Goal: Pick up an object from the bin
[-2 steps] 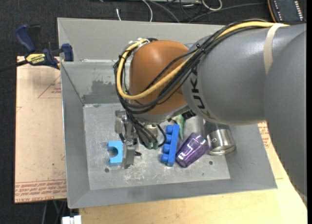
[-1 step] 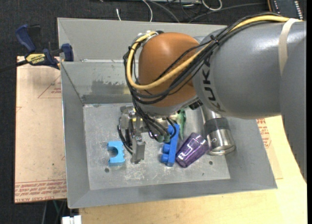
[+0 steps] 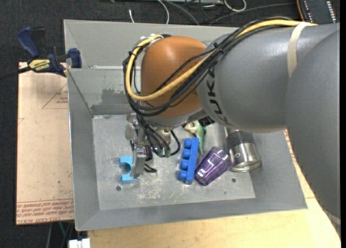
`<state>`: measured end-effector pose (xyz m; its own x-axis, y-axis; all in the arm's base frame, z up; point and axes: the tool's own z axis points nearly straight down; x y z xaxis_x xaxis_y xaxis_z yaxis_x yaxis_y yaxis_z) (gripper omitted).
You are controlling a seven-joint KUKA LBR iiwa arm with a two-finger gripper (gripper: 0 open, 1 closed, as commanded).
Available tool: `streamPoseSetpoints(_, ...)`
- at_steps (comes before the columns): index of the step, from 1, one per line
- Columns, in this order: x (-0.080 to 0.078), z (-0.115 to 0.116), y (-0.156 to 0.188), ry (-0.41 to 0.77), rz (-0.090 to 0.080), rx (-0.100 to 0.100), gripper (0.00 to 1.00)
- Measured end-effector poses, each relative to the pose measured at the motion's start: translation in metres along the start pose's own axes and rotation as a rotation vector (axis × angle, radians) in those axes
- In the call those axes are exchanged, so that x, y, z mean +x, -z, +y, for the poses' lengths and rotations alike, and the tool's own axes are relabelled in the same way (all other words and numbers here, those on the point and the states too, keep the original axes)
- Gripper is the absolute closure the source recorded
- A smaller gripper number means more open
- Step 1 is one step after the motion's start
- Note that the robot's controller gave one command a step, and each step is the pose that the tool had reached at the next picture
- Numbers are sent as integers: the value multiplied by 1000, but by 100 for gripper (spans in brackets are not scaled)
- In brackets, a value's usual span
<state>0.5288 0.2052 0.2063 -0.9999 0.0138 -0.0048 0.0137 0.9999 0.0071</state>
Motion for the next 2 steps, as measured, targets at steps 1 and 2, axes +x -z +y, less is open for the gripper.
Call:
streamPoseSetpoints(1, -28, -24, -39, 57, 6, 7, 0)
streamPoseSetpoints(2, -17, 8, -56, 43, 0, -3, 0)
